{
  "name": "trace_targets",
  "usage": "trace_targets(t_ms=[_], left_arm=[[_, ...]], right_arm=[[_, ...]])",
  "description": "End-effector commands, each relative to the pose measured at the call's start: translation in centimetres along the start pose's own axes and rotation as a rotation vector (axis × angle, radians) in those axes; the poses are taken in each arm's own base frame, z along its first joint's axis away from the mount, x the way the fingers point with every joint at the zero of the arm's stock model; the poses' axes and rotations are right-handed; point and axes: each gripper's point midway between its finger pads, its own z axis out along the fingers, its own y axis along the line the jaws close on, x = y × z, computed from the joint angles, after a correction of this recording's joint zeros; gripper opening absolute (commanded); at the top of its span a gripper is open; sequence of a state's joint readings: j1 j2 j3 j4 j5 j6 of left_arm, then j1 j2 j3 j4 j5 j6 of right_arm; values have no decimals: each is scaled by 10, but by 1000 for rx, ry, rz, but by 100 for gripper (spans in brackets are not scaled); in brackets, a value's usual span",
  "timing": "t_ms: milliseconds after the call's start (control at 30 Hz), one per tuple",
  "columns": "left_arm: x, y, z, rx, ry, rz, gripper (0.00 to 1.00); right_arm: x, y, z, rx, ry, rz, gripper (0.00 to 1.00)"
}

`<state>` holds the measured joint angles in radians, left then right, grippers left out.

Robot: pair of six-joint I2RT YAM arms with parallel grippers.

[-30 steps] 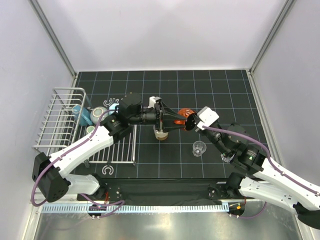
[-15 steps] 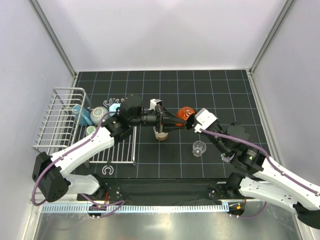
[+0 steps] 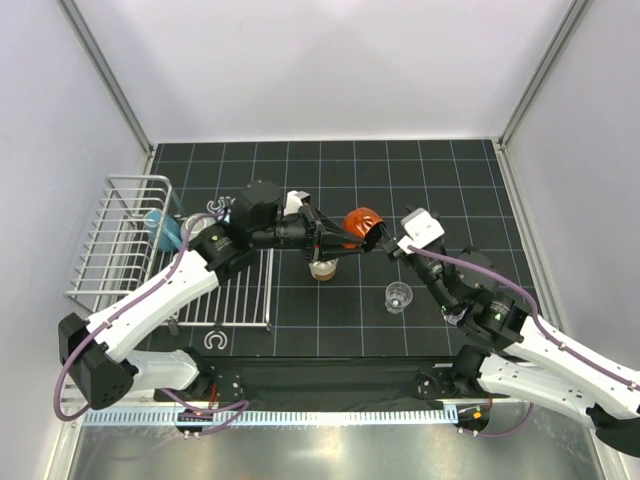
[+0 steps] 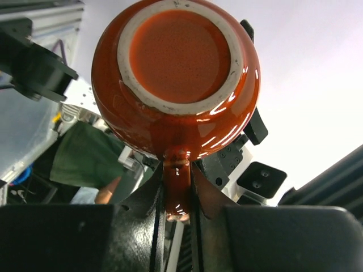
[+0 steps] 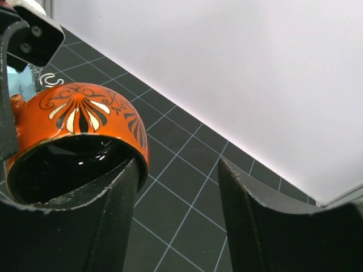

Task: Load the cups into the dish rack

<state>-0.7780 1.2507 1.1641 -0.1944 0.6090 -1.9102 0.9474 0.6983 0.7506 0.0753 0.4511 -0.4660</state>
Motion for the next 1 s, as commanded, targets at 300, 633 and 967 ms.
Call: trace_targets(t_ms=[300,633,967], left_arm=[[-58,23,-89,-140,-354,250,0],[-113,89,-157,-547,-671,568,0],[-184,183,-223,-872,-1014,719,0]], right_arm=[[52,-39,-30,295,202,154,70],[66,-27,-37,263,254,241,70],[71,-17,-35,240,288,295,70]])
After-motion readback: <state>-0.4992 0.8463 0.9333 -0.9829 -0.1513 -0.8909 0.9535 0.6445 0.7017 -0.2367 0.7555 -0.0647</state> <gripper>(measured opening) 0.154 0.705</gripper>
